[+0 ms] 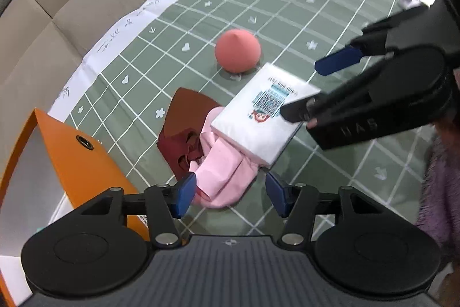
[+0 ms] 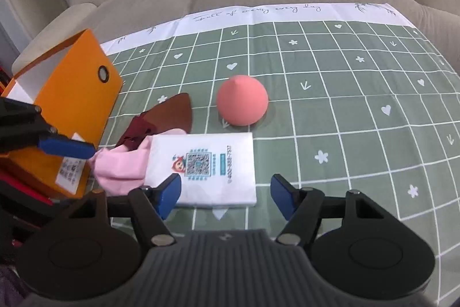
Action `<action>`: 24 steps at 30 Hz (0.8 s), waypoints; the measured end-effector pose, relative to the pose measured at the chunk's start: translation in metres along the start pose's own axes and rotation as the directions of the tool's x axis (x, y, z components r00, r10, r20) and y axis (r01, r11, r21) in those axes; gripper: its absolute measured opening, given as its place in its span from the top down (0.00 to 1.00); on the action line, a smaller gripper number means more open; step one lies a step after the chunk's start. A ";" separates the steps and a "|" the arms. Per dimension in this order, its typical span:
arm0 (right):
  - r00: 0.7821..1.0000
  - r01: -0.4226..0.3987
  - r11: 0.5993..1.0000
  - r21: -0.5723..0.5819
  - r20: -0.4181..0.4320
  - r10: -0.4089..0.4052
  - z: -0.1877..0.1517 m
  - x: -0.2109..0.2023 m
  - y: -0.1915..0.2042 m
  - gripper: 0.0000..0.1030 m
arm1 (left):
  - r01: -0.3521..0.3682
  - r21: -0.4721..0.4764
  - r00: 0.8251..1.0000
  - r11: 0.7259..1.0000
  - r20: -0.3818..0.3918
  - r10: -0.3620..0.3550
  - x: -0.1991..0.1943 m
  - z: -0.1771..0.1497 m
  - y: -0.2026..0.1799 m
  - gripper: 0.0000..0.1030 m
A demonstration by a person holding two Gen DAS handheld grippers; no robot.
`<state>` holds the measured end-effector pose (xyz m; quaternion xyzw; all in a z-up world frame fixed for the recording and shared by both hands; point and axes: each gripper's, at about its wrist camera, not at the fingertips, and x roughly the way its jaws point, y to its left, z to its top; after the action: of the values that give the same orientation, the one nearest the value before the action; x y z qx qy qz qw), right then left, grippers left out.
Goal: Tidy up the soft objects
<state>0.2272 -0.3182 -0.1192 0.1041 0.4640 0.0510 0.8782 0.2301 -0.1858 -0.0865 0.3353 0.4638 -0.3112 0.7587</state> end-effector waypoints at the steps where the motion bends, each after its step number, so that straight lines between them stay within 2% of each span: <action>1: 1.000 0.009 1.000 0.000 -0.014 -0.009 0.000 0.005 -0.001 0.49 | -0.012 0.010 1.000 1.000 -0.008 0.012 0.004 0.001 -0.003 0.53; 2: 0.999 0.015 1.000 0.000 -0.036 -0.015 -0.001 0.010 -0.001 0.65 | -0.016 0.017 1.000 1.000 -0.012 0.016 0.007 0.001 -0.005 0.60; 3: 0.999 0.015 1.000 -0.001 -0.051 -0.015 -0.003 0.013 -0.002 0.68 | -0.017 0.021 1.000 1.000 -0.021 0.018 0.011 0.001 -0.007 0.69; 4: 0.999 0.019 1.000 -0.004 -0.051 -0.019 -0.005 0.013 -0.002 0.70 | -0.021 0.023 0.999 1.000 -0.033 0.022 0.015 0.001 -0.010 0.73; 6: 0.998 0.040 0.999 -0.032 -0.042 -0.041 -0.007 0.012 0.001 0.78 | -0.027 0.028 0.999 0.999 -0.044 0.029 0.021 0.001 -0.012 0.91; 8: 0.997 0.065 0.997 -0.052 -0.031 -0.066 -0.009 0.010 0.003 0.91 | -0.038 0.012 0.998 0.999 -0.057 0.038 0.027 0.000 -0.013 0.98; 10: 0.997 0.075 0.996 -0.050 -0.027 -0.077 -0.009 0.006 0.002 0.99 | -0.045 -0.017 0.998 0.999 -0.051 0.044 0.029 -0.001 -0.012 1.00; 11: 0.996 0.086 0.995 -0.046 -0.027 -0.087 -0.009 0.004 0.001 1.00 | -0.051 -0.032 0.998 0.998 -0.039 0.049 0.027 -0.001 -0.012 1.00; 14: 0.996 0.088 0.996 0.006 -0.028 -0.088 -0.012 -0.012 -0.004 1.00 | -0.063 -0.063 0.998 0.996 -0.001 0.063 0.016 -0.002 -0.014 1.00; 19: 0.995 0.101 0.990 0.100 -0.017 -0.100 -0.016 -0.047 -0.009 1.00 | -0.036 -0.128 0.998 0.991 0.052 0.043 -0.009 -0.010 -0.023 1.00; 24: 0.988 0.143 0.977 0.155 -0.077 -0.132 -0.031 -0.069 -0.011 1.00 | -0.009 -0.184 0.997 0.983 0.079 0.024 -0.031 -0.029 -0.036 1.00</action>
<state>0.1628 -0.3380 -0.0831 0.1404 0.5015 -0.0440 0.8525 0.1764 -0.1789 -0.0764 0.2551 0.4563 -0.2741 0.8072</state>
